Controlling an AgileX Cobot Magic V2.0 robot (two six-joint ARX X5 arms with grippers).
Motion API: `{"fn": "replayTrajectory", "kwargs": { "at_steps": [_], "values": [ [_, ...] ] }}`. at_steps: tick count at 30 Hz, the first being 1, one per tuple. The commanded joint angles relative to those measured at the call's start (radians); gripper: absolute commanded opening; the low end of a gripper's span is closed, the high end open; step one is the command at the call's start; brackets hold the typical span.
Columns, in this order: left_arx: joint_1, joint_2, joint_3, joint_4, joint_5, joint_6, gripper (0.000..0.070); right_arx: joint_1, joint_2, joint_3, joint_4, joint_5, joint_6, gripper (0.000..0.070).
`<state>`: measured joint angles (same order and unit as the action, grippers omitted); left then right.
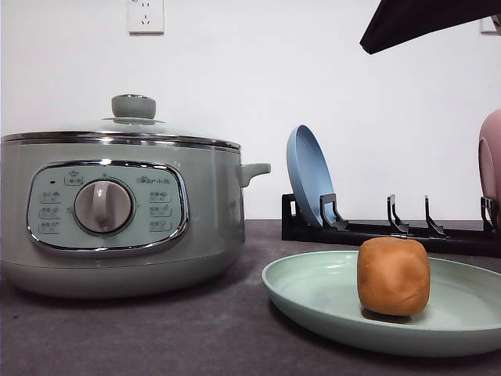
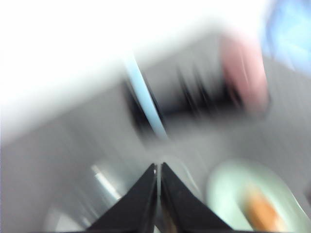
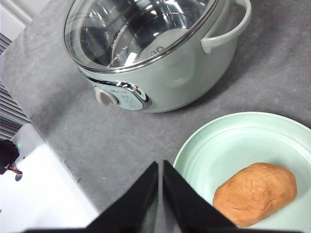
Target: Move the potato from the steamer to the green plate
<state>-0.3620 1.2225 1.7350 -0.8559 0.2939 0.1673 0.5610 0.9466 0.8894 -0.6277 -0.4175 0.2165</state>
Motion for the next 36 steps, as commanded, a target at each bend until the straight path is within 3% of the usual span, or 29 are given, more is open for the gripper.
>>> {"fn": "replayTrajectory", "kwargs": {
  "at_steps": [1,7,11,14,19,26,36],
  "values": [
    [0.035,-0.050,-0.013,0.083,0.001,0.027,0.0002,0.005,0.006,0.014,0.006,-0.001,-0.008,0.0001],
    [0.231,-0.284,-0.213,0.276,-0.029,0.030,0.0002,0.005,0.006,0.014,0.006,-0.001,-0.008,0.0001],
    [0.330,-0.460,-0.419,0.394,-0.129,0.030,0.0002,0.005,0.006,0.014,0.006,-0.001,-0.008,0.0001],
    [0.378,-0.594,-0.602,0.516,-0.192,0.030,0.0002,0.005,0.006,0.014,0.006,-0.001,-0.008,0.0001],
    [0.421,-0.803,-0.905,0.675,-0.214,0.030,0.0002,0.005,0.006,0.014,0.006,-0.001,-0.009,0.0001],
    [0.437,-0.997,-1.217,0.730,-0.221,0.006,0.0002,0.005,0.006,0.014,0.006,-0.001,-0.008,0.0001],
    [0.437,-1.128,-1.512,0.730,-0.245,-0.079,0.0002,0.005,0.006,0.014,0.006,-0.001,-0.008,0.0001]
  ]
}}
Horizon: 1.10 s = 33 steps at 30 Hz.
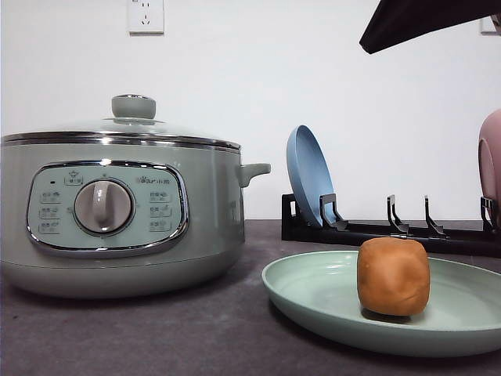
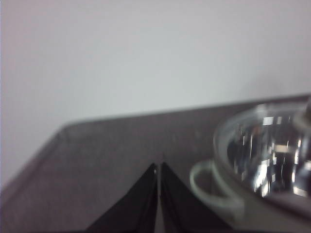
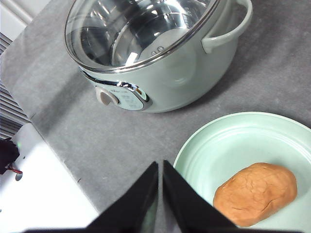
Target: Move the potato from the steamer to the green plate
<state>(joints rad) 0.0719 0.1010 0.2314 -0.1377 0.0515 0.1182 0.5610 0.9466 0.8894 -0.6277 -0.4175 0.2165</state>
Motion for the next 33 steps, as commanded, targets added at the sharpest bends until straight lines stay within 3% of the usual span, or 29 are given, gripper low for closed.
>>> {"fn": "replayTrajectory", "kwargs": {
  "at_steps": [1,20,33],
  "values": [
    [0.003,-0.016,-0.029,0.010,-0.003,-0.039,0.0002,0.005,0.006,0.014,0.006,-0.001,-0.009,0.0001],
    [0.001,-0.098,-0.217,-0.005,-0.003,-0.056,0.0002,0.005,0.006,0.014,0.006,-0.001,-0.008,0.0001],
    [0.000,-0.098,-0.220,-0.049,-0.003,-0.056,0.0002,0.005,0.006,0.014,0.006,-0.001,-0.008,0.0001]
  ]
}}
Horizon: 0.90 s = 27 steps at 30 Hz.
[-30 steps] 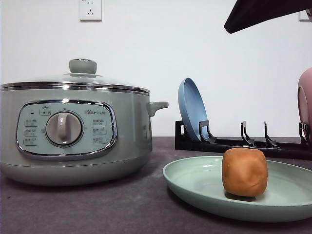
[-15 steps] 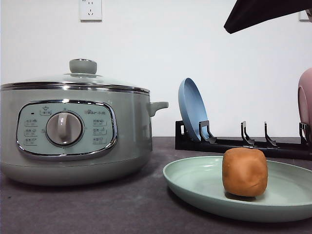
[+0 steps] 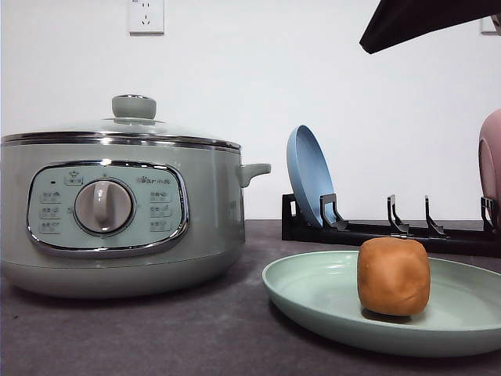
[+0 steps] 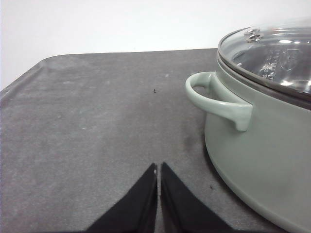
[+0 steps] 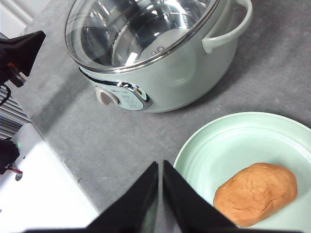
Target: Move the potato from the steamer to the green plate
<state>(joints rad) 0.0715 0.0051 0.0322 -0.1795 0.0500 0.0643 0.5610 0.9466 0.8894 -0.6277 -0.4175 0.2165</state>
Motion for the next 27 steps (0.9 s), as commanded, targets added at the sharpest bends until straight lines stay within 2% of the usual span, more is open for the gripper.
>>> {"fn": "replayTrajectory", "kwargs": {
  "at_steps": [1,13,18,20,23,27],
  "values": [
    [0.000,-0.002,-0.021,-0.007,-0.002,-0.002,0.0002,0.005,0.006,0.014,0.006,-0.001,-0.008,0.0001],
    [0.000,-0.002,-0.021,-0.007,-0.002,-0.002,0.0002,0.005,0.006,0.014,0.006,-0.001,-0.009,0.0001],
    [0.000,-0.002,-0.021,-0.007,-0.002,-0.002,0.0002,-0.004,-0.023,0.014,-0.005,0.006,-0.078,0.0001],
    [0.000,-0.002,-0.021,-0.007,-0.002,-0.002,0.0002,-0.021,-0.053,0.014,-0.002,0.006,-0.084,0.0001],
    [0.000,-0.002,-0.020,-0.007,-0.002,-0.002,0.0002,-0.070,-0.118,0.014,0.018,0.048,-0.164,0.0001],
    [0.000,-0.002,-0.021,-0.007,-0.002,-0.002,0.0002,-0.189,-0.240,0.002,0.087,0.130,-0.169,0.0001]
  ]
}}
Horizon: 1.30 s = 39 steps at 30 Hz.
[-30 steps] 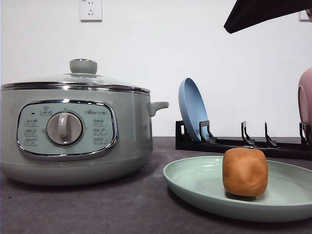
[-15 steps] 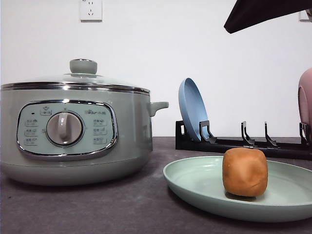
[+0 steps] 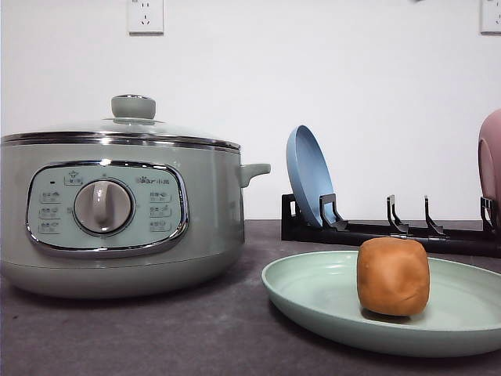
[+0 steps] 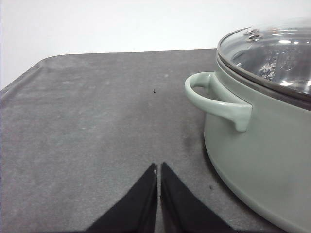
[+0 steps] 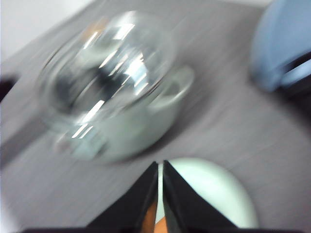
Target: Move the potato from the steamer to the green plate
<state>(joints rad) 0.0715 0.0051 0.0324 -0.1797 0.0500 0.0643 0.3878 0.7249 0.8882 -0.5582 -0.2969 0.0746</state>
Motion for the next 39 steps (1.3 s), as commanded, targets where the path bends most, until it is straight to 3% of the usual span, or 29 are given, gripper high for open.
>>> {"fn": "replayTrajectory", "kwargs": {
  "at_steps": [1,7,15,21,39],
  "values": [
    [0.000,-0.002,-0.021,-0.007,-0.002,-0.002,0.0002,-0.049,-0.050,-0.004,0.038,0.025,-0.027,0.0001],
    [0.000,-0.002,-0.020,-0.007,-0.002,-0.002,0.0002,-0.234,-0.237,-0.110,0.112,0.140,-0.059,0.0001],
    [0.000,-0.002,-0.020,-0.007,-0.002,-0.002,0.0002,-0.416,-0.482,-0.413,0.356,0.145,-0.060,0.0001],
    [0.000,-0.002,-0.020,-0.007,-0.002,-0.002,0.0002,-0.453,-0.609,-0.602,0.457,0.148,-0.060,0.0001],
    [0.000,-0.002,-0.020,-0.007,-0.002,-0.002,0.0002,-0.460,-0.714,-0.868,0.460,0.148,-0.039,0.0001]
  ]
}}
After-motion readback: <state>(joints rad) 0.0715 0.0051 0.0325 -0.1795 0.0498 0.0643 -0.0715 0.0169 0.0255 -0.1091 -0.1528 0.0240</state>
